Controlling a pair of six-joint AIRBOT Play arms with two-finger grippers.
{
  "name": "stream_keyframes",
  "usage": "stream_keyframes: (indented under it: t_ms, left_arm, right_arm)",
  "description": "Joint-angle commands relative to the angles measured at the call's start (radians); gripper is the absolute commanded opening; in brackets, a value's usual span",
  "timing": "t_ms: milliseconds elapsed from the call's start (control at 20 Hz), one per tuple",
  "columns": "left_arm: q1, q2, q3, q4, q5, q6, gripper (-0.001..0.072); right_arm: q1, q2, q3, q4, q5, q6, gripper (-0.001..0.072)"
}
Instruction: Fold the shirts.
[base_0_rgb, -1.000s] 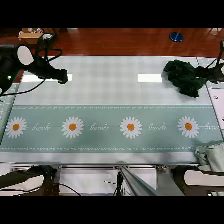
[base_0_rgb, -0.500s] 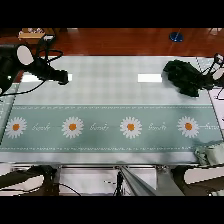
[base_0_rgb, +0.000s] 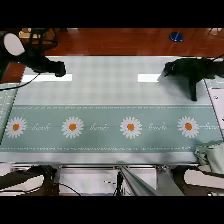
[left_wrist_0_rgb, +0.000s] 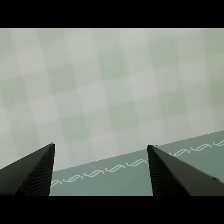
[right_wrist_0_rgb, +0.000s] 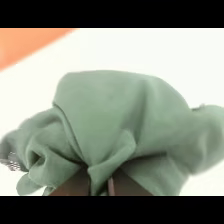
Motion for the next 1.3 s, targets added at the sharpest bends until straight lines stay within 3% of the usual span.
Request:
stream_keyframes:
  t_ms: [0, 350, 500, 650, 850, 1100, 1250]
  left_arm:
    - [0.000, 0.043, 0.147, -0.060, -0.067, 0.000, 0.0703]
    - [0.000, 0.270, 0.329, -0.206, -0.090, -0.005, 0.0703]
    - [0.000, 0.372, 0.329, -0.209, -0.127, -0.004, 0.0702]
    - [0.000, 0.427, 0.328, -0.209, -0.189, -0.016, 0.0702]
    - [0.000, 0.428, 0.327, -0.209, -0.271, -0.038, 0.0702]
    - [0.000, 0.427, 0.298, -0.209, -0.288, -0.038, 0.0702]
    - [0.000, 0.428, 0.249, -0.209, -0.298, -0.038, 0.0702]
  right_arm:
    - [0.000, 0.244, 0.001, 0.059, -0.010, -0.076, 0.0029]
    - [0.000, 0.629, 0.001, 0.285, 0.071, -0.096, 0.0029]
    - [0.000, 0.683, 0.001, 0.465, 0.225, -0.126, 0.0030]
    - [0.022, 0.658, 0.001, 0.640, 0.467, -0.198, 0.0029]
    - [0.317, 0.544, 0.000, 0.535, 0.626, -0.196, 0.0029]
    - [0.850, 0.277, 0.000, 0.178, 0.617, -0.136, 0.0029]
    - [1.049, 0.087, 0.000, 0.011, 0.614, -0.131, 0.0030]
